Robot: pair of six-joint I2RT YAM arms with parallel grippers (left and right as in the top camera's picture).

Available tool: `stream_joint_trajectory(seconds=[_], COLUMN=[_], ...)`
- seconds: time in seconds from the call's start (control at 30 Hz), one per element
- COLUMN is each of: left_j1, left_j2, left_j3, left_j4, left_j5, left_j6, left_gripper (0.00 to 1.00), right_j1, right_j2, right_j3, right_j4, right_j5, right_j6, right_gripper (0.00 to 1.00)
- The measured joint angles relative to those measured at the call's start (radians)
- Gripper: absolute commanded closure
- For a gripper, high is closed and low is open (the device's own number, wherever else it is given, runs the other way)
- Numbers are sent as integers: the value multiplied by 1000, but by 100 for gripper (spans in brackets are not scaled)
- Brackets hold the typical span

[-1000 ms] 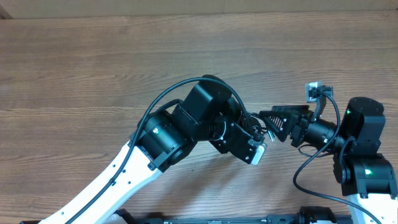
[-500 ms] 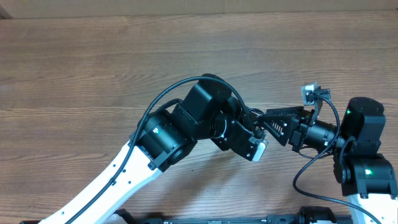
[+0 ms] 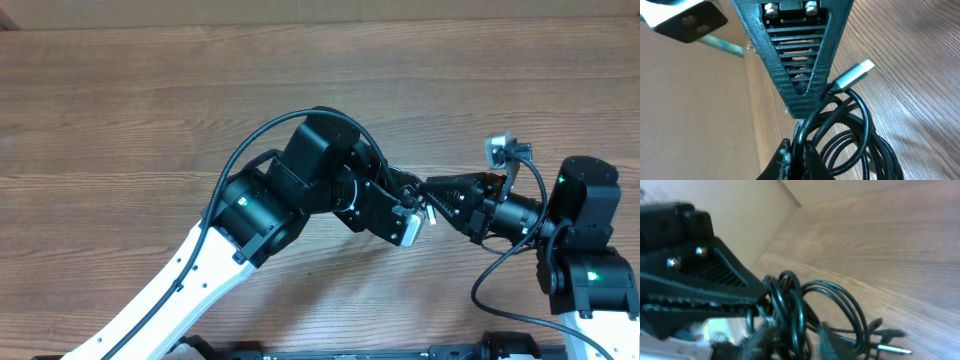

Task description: Untangle cables

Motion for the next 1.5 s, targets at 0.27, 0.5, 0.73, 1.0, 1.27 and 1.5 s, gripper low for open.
stream_joint_trajectory(seconds=[0.27, 0.5, 0.73, 1.0, 1.27, 1.5], left_j1=[8, 14, 14, 14, 14, 17], left_j2=[0, 0, 0, 0, 0, 0], left_j3=[0, 0, 0, 0, 0, 0], left_j4=[18, 43, 68, 67, -21, -119], left_j5=[18, 29, 32, 27, -46, -143], left_j6=[-32, -36, -50, -93, -260, -392], left_gripper=[96, 96, 96, 96, 96, 96], right_j1=[0, 0, 0, 0, 2, 2], right_j2=[0, 0, 0, 0, 0, 0], right_j3=[0, 0, 0, 0, 0, 0], right_j4=[-9, -11, -16, -14, -6, -6], right_j5=[9, 8, -3, -4, 93, 187], right_j6=[-22, -31, -34, -34, 72, 158], right_gripper=[65, 77, 96, 96, 96, 96])
